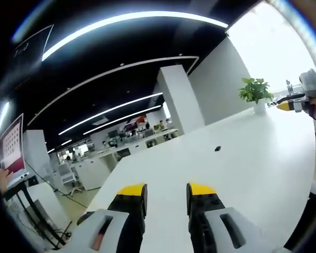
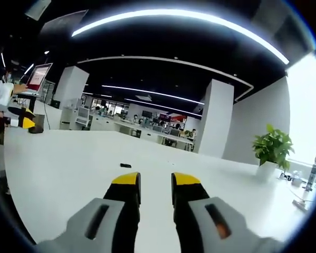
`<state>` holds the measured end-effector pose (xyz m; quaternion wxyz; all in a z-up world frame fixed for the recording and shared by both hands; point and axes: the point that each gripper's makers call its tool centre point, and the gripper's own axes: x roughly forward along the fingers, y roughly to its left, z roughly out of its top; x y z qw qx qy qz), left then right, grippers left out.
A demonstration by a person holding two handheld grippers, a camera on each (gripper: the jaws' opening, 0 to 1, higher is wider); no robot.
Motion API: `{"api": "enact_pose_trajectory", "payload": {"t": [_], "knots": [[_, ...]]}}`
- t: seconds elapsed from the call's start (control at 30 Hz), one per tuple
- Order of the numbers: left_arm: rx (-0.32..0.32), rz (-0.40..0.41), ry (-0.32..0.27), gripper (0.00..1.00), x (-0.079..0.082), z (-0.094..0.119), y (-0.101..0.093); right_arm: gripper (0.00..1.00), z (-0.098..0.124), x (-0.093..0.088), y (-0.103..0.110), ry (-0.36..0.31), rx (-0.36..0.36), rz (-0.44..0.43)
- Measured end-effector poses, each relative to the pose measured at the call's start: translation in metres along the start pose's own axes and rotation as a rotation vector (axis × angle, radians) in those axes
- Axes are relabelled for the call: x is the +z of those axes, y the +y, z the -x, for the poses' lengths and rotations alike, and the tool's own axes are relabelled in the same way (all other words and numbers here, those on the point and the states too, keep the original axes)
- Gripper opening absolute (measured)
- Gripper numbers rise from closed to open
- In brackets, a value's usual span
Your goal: Snap the two parts of the plastic buckle together until the buckle closes and remains connected.
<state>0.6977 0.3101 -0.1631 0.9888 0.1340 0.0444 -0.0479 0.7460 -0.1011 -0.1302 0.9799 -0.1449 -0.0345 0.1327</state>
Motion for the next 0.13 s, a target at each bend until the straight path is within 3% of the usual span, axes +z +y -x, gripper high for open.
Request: {"api": "enact_pose_trajectory", "payload": {"t": [0.13], "knots": [[-0.007, -0.003, 0.002, 0.29, -0.0003, -0.0006, -0.0017, 0.23, -0.0003, -0.0012, 0.0009, 0.003, 0.001, -0.001]]}}
